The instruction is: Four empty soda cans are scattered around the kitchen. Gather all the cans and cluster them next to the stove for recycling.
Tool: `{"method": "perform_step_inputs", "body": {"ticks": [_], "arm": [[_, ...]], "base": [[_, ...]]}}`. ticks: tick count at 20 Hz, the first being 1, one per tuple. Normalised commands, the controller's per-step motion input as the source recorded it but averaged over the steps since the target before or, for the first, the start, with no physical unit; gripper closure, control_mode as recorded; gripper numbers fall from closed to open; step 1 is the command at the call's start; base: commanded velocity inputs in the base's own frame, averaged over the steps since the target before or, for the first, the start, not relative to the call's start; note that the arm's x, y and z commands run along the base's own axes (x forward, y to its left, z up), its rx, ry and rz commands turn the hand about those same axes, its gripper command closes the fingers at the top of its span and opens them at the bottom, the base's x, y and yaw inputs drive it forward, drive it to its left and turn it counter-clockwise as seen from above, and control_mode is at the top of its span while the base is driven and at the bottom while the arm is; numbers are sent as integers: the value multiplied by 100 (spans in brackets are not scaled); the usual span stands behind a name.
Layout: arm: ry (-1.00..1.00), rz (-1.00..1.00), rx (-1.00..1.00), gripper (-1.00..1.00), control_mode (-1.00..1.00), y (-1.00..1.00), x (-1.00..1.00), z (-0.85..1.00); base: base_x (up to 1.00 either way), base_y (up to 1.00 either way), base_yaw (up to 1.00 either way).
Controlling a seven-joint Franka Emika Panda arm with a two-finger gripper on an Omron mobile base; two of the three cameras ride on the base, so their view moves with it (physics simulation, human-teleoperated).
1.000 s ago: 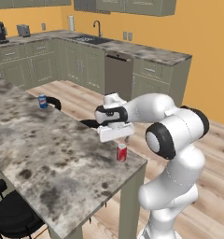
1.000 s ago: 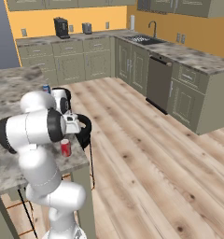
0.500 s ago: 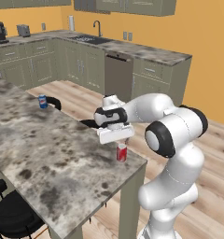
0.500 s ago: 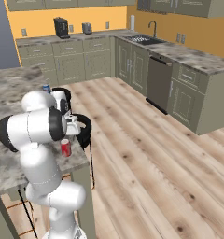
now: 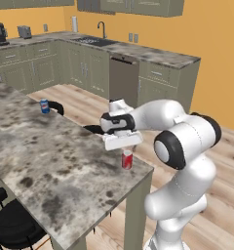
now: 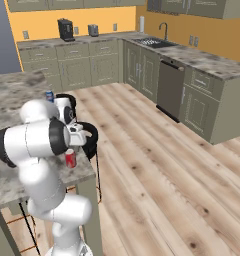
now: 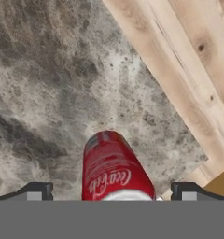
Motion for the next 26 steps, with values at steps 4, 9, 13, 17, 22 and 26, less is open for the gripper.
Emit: {"method": "perform_step_inputs", "body": {"ticks": [4, 9, 13, 17, 22, 26], "arm": [[-7, -5, 0, -100, -100, 0, -8, 1], [-1, -6, 0, -100, -100, -4, 0, -4], [0, -3, 0, -100, -100, -9, 2, -8], [0, -2, 0, -100, -100, -2, 1, -7], [0, -6, 2, -100, -100, 6, 0, -6], [-1, -9, 0, -100, -100, 10, -1, -3]], "base": [[0, 0, 0], [0, 0, 0], [0, 0, 0], [0, 0, 0], [0, 0, 0], [0, 0, 0]]}}
